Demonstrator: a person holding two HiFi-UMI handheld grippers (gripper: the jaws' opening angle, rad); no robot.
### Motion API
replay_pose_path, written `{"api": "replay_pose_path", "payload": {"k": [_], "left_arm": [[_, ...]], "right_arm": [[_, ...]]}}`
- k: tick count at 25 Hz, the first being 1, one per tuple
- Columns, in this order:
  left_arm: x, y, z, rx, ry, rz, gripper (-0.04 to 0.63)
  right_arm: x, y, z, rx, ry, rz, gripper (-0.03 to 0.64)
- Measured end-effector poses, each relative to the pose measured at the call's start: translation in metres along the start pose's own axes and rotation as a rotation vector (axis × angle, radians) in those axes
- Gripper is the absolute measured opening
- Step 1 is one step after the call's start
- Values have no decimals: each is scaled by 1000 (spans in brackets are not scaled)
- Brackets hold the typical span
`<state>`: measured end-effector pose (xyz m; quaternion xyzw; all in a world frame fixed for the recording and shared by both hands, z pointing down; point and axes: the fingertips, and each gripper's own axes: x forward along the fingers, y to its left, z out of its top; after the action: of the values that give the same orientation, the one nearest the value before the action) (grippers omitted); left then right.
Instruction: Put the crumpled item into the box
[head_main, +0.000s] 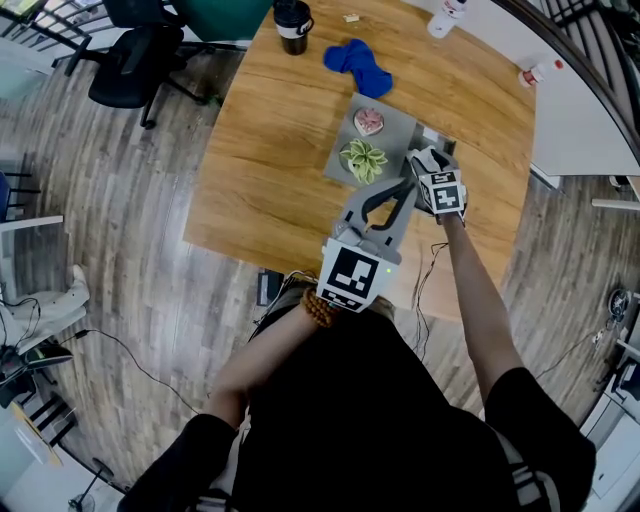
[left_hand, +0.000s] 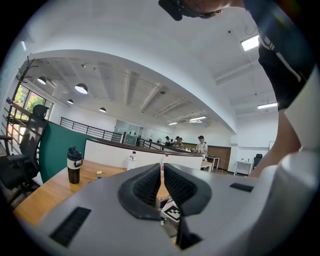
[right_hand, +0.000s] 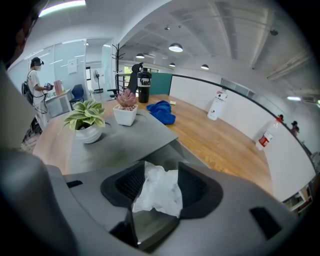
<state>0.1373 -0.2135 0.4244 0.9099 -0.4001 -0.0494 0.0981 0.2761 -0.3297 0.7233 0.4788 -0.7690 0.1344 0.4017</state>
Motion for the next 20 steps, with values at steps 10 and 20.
{"api": "replay_pose_path", "payload": {"k": [10, 20], "left_arm": [[-5, 0, 22, 9, -59, 2, 38], [-11, -6, 45, 33, -116, -13, 38]], "right_arm": [[-40, -17, 58, -59, -118, -57, 221], [-121, -13, 159, -111, -347, -128, 219]]}}
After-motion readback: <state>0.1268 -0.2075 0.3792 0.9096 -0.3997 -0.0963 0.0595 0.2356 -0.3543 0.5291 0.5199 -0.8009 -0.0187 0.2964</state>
